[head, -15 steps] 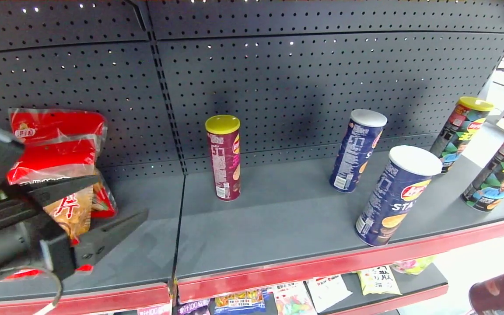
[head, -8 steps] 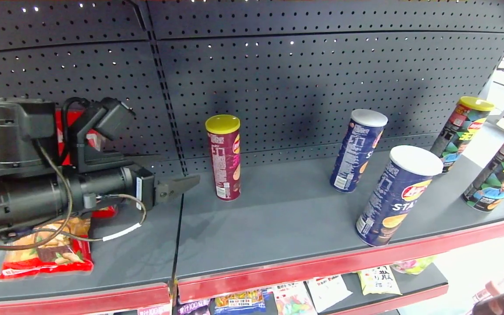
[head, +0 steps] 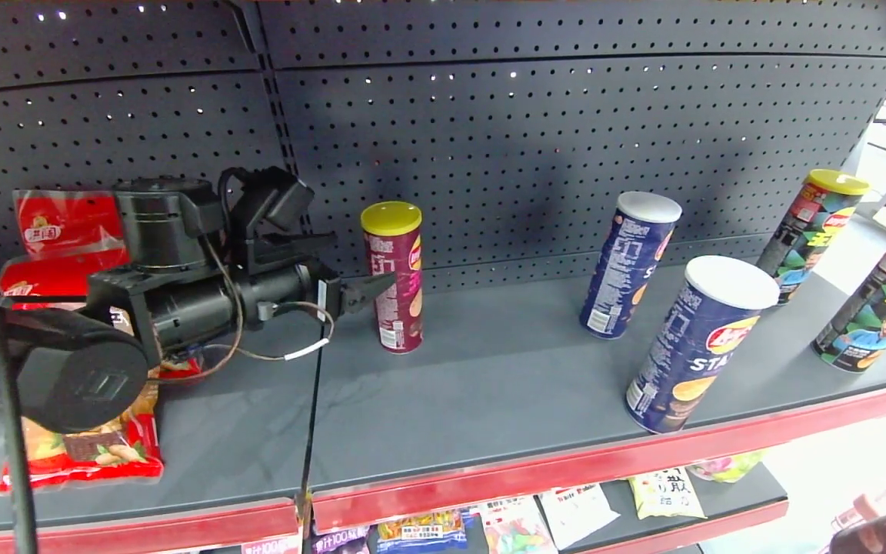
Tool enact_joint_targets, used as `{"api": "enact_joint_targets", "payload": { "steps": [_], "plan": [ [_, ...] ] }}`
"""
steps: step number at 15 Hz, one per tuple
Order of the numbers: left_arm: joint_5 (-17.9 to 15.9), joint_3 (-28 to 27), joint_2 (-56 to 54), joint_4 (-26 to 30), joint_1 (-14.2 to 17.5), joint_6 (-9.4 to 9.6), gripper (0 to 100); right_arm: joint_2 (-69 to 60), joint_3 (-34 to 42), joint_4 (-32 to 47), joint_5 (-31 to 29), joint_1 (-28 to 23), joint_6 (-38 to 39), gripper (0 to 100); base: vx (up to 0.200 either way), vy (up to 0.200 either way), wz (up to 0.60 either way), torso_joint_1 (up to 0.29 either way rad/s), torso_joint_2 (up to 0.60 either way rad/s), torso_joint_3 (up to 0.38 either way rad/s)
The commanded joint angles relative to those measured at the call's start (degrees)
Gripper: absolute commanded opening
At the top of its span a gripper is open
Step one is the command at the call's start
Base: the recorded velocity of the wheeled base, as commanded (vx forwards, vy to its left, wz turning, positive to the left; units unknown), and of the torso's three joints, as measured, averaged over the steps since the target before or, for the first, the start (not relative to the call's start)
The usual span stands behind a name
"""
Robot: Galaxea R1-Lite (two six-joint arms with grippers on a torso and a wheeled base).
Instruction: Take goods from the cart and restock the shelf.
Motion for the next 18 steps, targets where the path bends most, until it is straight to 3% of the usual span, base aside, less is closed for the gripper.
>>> {"api": "enact_joint_targets", "payload": {
  "steps": [1,5,8,18],
  "plan": [
    [0.14,-1.33,3.15,-0.09,-0.48,0.15,100,0.26,0.23,-0.01,-0.08,-0.08,0.09,0,0.000,0.000,0.00,0.000,0.00,0.000],
    [3.74,-3.00,4.12,-0.44,-2.15,0.15,100,0.26,0.32,-0.01,-0.08,-0.08,0.09,0,0.000,0.000,0.00,0.000,0.00,0.000],
    [9.10,-5.37,6.93,-1.06,-3.73,0.15,100,0.26,0.23,-0.01,-0.08,-0.08,0.18,0,0.000,0.000,0.00,0.000,0.00,0.000],
    [16.92,-13.90,13.79,-3.25,-6.45,-0.20,100,0.35,0.23,-0.01,-0.08,-0.17,1.32,0,0.000,0.000,0.00,0.000,0.00,0.000]
  ]
}}
